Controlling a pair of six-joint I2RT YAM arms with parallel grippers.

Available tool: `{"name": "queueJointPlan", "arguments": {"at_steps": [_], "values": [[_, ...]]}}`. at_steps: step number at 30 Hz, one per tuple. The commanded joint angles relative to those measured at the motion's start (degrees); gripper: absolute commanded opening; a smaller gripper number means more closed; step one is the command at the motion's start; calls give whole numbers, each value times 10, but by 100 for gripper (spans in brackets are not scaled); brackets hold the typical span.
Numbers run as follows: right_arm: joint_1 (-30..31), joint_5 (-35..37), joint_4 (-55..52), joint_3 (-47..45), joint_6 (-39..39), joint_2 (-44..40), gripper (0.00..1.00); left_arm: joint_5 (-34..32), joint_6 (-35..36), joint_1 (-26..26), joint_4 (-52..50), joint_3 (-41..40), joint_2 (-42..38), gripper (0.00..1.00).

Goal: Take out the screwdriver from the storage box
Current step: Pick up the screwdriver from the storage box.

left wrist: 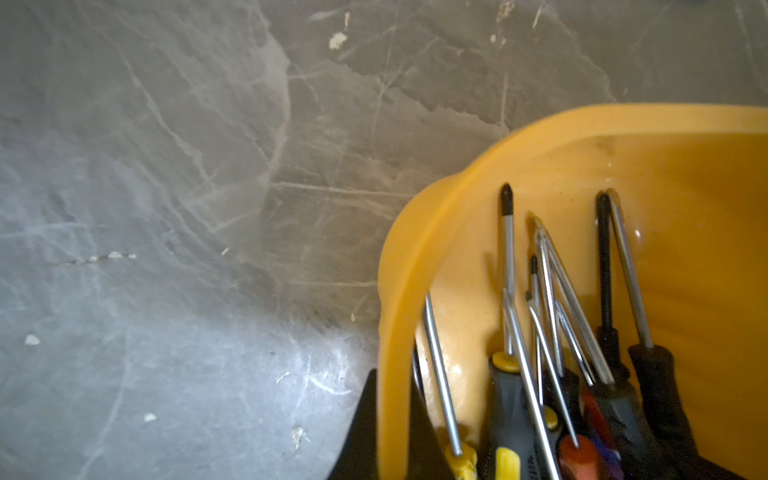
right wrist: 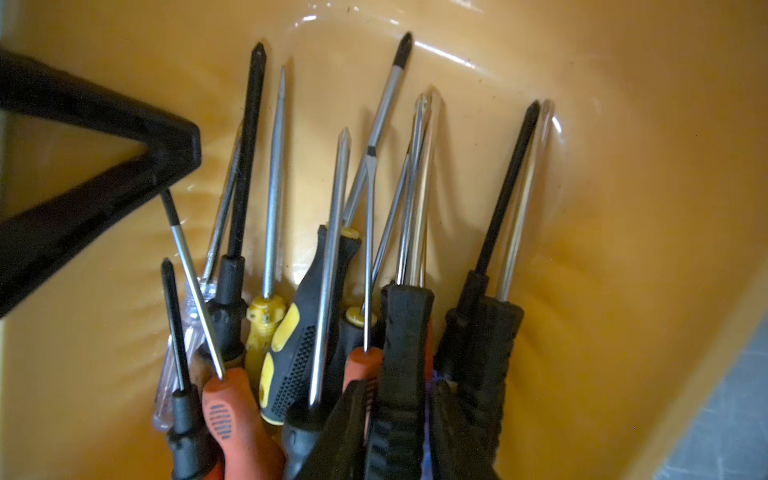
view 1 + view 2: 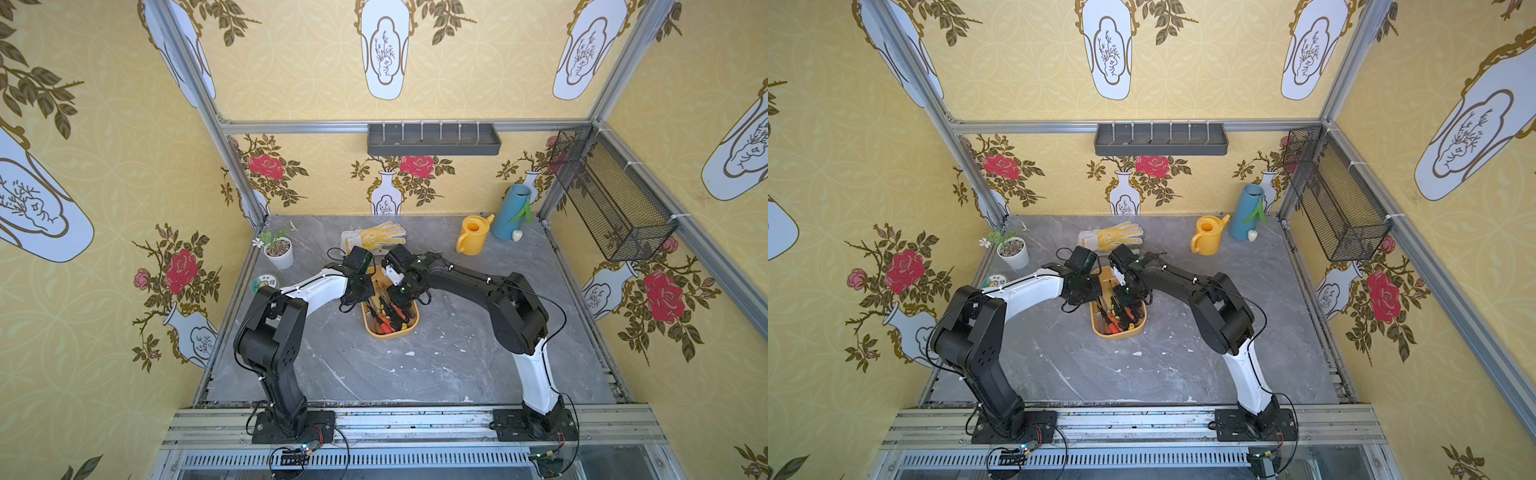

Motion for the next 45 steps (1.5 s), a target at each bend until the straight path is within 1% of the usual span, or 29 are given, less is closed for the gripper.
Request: {"name": "queueJointPlan", "arguments": {"at_steps": [1,6,10,15,20,28,36,40,45], "values": [[1,-1,-7,-2,-1,-8,27,2,2,0,19,1,2,0],[1,-1,2,-7,1,-16,20,-3,3,0,18,-2,-2,0],[2,-1,7,-10,2,-20,17,-1,3,0,16,1,4,0],[1,0,15,-14,4,-27,10,-2,3,0,15,5,8,0],[2,-4,28,-17,5,-34,0,0,3,0,14,10,10,0],[-1,-1,43,-30,3,-59,0,-2,0,1,11,16,19,0],[-10,15,77,-67,2,-92,0,-2,-1,0,-7,37,28,0],[-15,19,91,-84,5,-115,0,-12,3,1,-19,44,33,0],[-17,43,103,-106,1,-152,0,-19,7,0,-28,48,33,0]]}}
